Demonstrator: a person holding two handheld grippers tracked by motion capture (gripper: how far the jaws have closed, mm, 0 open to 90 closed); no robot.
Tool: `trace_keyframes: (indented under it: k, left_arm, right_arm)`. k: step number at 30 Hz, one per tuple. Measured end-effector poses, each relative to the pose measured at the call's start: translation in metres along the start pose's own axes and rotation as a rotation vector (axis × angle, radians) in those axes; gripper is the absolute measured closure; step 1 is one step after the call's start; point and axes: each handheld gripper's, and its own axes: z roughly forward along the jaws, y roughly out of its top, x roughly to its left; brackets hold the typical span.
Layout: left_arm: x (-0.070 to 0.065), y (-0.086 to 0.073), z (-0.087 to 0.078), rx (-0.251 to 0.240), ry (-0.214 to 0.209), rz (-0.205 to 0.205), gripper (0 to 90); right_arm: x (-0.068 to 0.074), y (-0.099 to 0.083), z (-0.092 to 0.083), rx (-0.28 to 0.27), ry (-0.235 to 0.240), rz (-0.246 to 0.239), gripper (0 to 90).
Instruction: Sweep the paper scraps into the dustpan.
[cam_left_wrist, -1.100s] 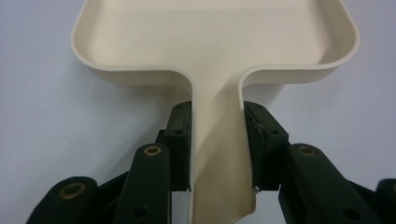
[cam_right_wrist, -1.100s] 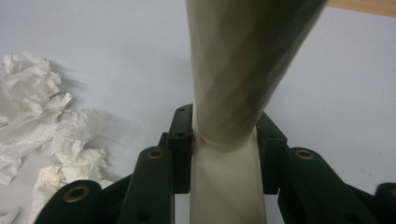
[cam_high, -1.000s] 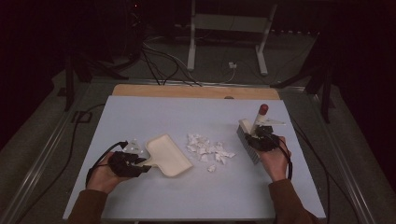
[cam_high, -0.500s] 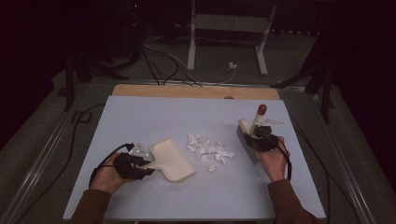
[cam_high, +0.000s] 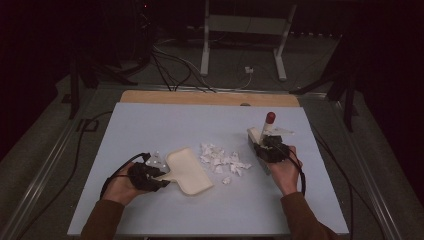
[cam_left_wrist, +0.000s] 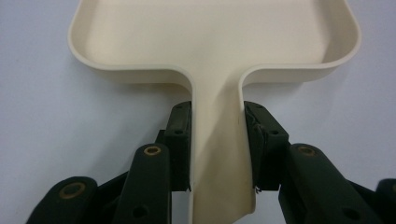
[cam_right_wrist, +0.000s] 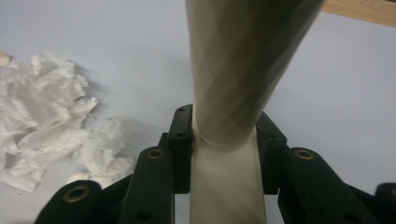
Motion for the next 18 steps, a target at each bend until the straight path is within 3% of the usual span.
trace_keyframes:
  k: [7,18]
  left_arm:
    - [0.001,0.002,0.002,0.006,-0.003,0.002,66.5]
    - [0.002,0.002,0.002,0.007,-0.009,0.0,66.5]
  right_arm:
    - [0.016,0.004,0.006,-0.002,0.017,-0.027,67.1]
    - [0.044,0.019,0.022,-0.018,0.082,-0.063,67.1]
